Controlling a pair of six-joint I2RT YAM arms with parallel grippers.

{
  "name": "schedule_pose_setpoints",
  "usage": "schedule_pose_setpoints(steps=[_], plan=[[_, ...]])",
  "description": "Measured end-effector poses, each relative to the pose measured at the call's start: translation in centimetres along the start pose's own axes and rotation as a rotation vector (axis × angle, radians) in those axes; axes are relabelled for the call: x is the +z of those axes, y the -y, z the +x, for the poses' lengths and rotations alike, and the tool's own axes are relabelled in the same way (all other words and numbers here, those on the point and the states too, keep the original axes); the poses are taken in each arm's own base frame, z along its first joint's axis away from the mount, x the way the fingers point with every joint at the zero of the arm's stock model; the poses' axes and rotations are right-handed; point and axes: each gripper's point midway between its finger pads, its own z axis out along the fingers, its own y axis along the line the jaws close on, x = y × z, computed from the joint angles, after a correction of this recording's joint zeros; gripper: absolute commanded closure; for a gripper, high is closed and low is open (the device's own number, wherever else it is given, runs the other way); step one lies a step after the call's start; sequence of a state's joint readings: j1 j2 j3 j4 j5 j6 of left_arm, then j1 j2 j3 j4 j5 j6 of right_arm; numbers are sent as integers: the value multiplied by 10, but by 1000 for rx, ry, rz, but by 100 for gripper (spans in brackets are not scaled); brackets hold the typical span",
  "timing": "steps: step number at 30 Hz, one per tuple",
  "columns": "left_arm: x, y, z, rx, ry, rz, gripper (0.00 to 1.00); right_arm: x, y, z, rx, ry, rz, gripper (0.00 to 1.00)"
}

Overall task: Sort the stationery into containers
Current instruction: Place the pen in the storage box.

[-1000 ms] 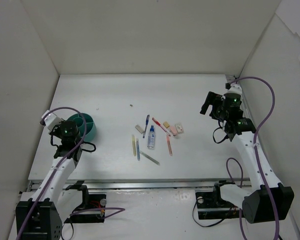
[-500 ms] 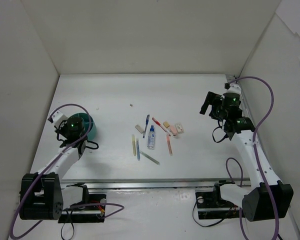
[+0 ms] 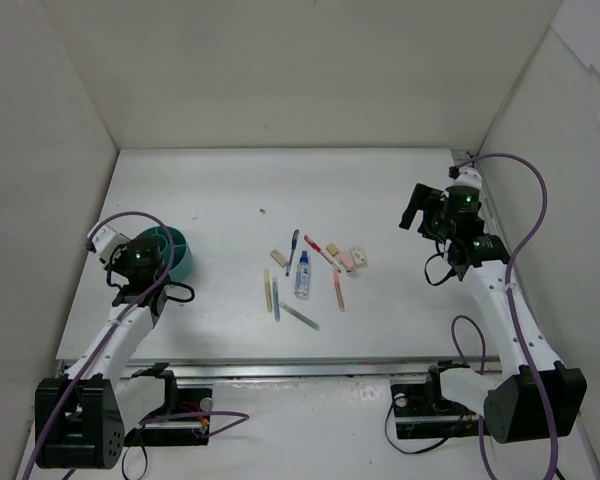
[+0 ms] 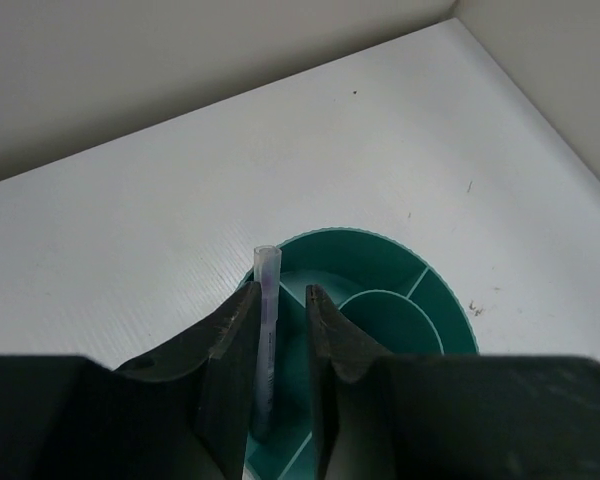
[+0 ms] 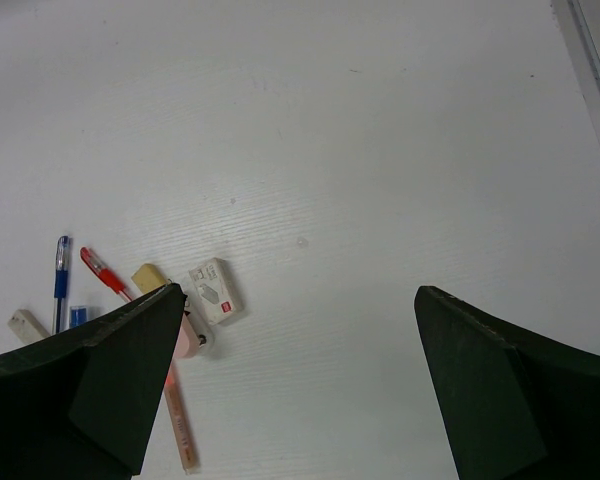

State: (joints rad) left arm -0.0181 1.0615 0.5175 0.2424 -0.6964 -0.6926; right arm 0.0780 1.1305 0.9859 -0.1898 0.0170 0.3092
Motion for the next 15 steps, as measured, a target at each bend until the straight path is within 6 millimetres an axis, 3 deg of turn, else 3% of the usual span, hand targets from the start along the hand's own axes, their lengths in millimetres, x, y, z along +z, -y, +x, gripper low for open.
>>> schedule_pose_setpoints(steps=[6,9,10,12,15], plan=[[-9,-1,-7,-26,11,32,74,0,0,0,0,0,0,2],[-11,-1,-4,-16,-9,43,64,0,0,0,0,0,0,2],[-13,0,-3,-14,-14,54,46,0,0,0,0,0,0,2],[-17,6,-4,1,-29,98,24,0,0,0,1,0,0,2],[-31,33,-5,52,-72,237,0,-1,0,0,3,2,-1,2]])
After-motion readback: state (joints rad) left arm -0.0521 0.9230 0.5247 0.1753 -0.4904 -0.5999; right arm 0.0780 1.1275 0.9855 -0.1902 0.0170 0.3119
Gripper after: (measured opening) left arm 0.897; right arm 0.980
